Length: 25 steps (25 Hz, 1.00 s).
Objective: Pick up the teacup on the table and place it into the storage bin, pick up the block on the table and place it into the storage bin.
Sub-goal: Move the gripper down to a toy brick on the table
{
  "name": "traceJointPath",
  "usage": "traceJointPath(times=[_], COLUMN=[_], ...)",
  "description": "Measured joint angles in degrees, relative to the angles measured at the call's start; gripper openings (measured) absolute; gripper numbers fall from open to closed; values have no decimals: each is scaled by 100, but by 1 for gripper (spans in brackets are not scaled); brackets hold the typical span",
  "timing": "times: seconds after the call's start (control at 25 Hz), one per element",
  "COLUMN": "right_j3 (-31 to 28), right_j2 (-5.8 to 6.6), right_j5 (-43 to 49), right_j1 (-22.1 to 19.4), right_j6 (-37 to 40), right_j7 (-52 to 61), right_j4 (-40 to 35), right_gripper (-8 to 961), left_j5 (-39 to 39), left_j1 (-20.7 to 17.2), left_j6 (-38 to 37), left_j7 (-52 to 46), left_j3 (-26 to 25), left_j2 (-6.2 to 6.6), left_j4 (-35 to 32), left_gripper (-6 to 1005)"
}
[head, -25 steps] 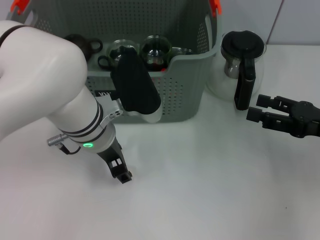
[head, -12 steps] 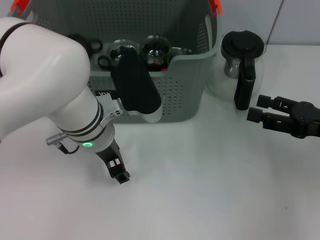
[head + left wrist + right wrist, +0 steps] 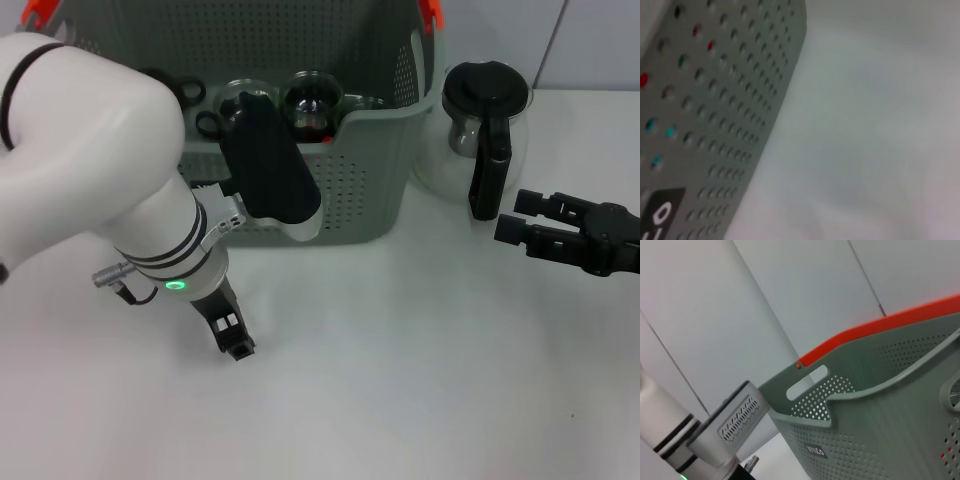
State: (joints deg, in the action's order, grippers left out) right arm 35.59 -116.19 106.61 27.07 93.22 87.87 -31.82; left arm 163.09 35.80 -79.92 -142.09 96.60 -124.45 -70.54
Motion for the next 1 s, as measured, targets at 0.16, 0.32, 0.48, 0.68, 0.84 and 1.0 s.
traceJointPath(times=[0.16,0.32,0.48,0.68,0.84,1.0], right_j3=[0,0,0,0,0,0], right_j2=[0,0,0,0,0,-7], right_j5=[6,9,9,9,9,9], right_j1=[-1,-12,-23,-30,-50,-67], right_j6=[-3,-5,-6,-6,-3,0], right_j7=[-1,-3,-5,-6,-6,-7], right_j4=[0,6,8,9,9,9], right_gripper=[885,884,884,884,884,884], left_j5=[0,4,4,1,0,0], left_j1=[79,91,100,157,177,176], left_j6=[58,81,84,112,141,144], left_j7=[-12,-14,-17,-40,-84,-85], left_j3=[-54,-63,-63,-73,-75,-75], left_j2=[0,0,0,0,0,0], left_j4=[146,157,189,328,372,374], left_gripper=[637,626,627,626,625,624])
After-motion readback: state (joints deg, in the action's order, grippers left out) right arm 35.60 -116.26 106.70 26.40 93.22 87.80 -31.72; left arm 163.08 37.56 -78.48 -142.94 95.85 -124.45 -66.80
